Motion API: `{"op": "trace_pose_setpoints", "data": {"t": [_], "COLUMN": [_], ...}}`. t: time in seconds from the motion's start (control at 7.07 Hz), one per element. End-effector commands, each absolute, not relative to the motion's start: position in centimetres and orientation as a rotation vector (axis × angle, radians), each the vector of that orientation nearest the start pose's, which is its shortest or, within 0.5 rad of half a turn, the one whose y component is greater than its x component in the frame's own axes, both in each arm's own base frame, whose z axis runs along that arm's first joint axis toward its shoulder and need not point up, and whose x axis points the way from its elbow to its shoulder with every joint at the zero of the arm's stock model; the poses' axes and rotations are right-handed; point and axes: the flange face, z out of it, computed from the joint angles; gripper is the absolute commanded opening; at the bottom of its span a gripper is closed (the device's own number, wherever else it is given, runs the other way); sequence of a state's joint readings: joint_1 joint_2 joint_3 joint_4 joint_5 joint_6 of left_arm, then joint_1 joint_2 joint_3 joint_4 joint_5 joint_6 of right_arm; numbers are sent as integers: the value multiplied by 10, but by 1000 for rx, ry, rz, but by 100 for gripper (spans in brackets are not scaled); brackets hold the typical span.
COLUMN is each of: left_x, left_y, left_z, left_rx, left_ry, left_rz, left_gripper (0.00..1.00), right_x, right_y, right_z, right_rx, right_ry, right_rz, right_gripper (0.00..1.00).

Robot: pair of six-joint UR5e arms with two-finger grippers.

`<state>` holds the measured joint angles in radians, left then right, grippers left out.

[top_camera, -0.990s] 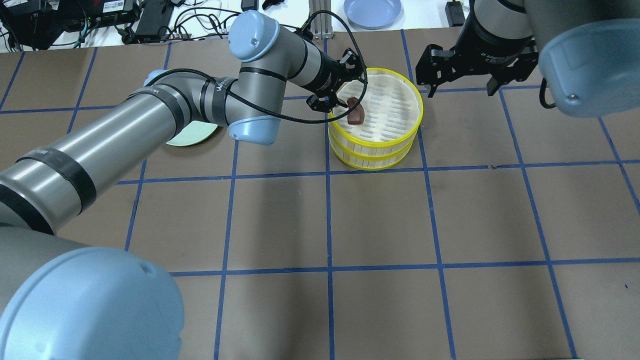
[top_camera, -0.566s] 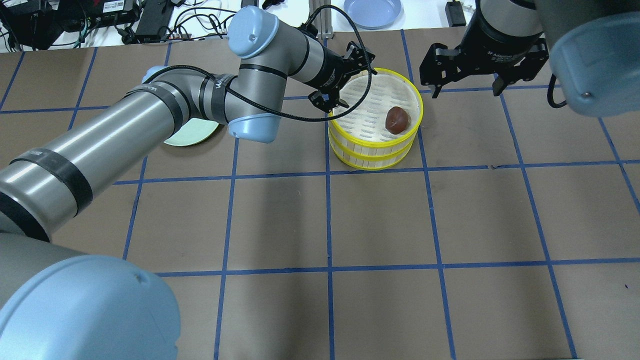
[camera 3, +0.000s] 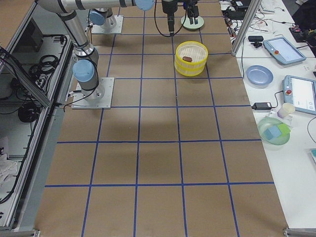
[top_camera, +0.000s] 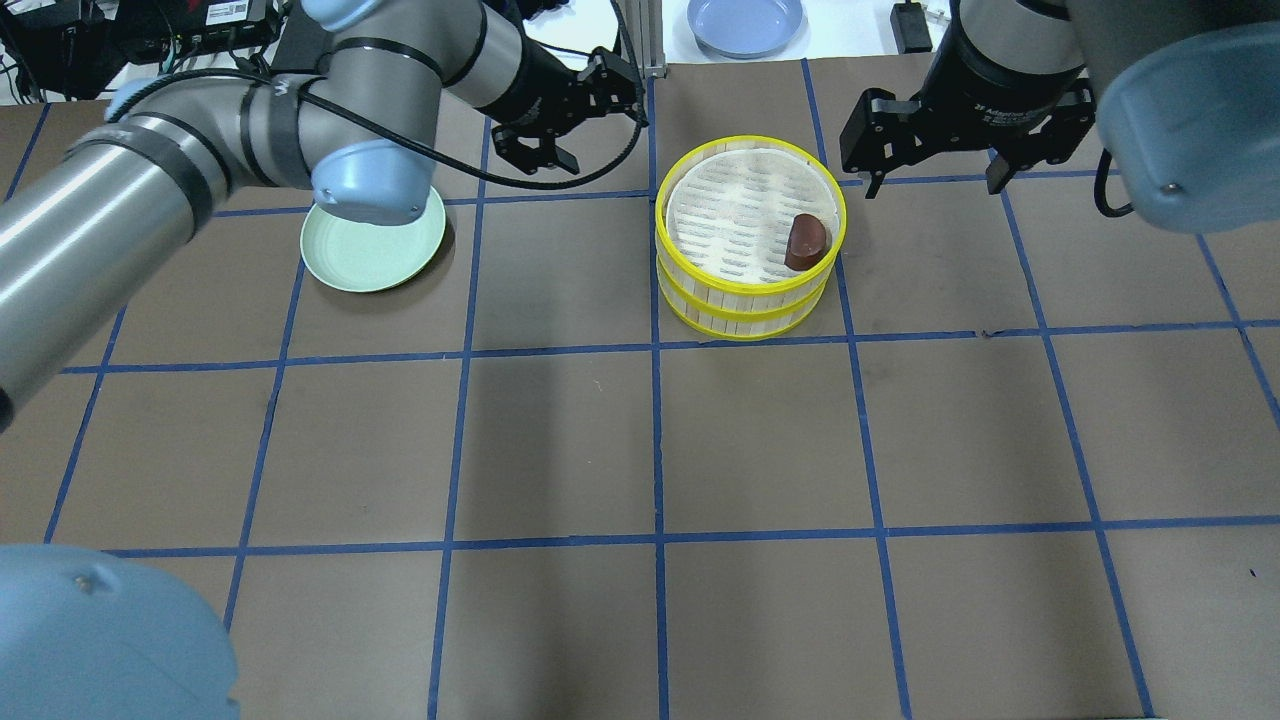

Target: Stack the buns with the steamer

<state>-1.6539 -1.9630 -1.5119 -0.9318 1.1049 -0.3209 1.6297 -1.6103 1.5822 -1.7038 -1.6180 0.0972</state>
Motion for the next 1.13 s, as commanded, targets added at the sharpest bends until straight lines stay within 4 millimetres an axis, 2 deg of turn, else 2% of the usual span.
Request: {"op": "trace_pose_setpoints", "data": {"t": [0.0,0.14,0.28,0.42,0.57,0.71,0.85,0.99], "left_x": [-155,-129,-91,-46,-34,-34,-34,-44], "left_y": [-622,-614,-602,-587,-569,-555,-546,-540], "left_z": [408,426,437,449,466,478,481,489], "left_rx": [29,26,-29,-31,3,5,21,63], "left_ry": [-2981,-3056,-3082,-3092,-3092,-3122,-3139,-3100], "left_rz": [354,368,274,177,132,124,101,129], "left_gripper": [100,100,100,100,100,100,100,100], "right_x": [154,154,150,146,146,146,146,146], "right_y": [-483,-484,-485,-485,-485,-484,-484,-484], "right_z": [512,512,514,513,514,514,513,513], "right_rx": [76,67,-18,-7,-9,-8,-8,-8], "right_ry": [3153,3146,3157,3159,3164,3166,3166,3167], "right_rz": [-216,-212,-220,-215,-215,-213,-211,-211], "right_gripper": [100,100,100,100,100,100,100,100]}}
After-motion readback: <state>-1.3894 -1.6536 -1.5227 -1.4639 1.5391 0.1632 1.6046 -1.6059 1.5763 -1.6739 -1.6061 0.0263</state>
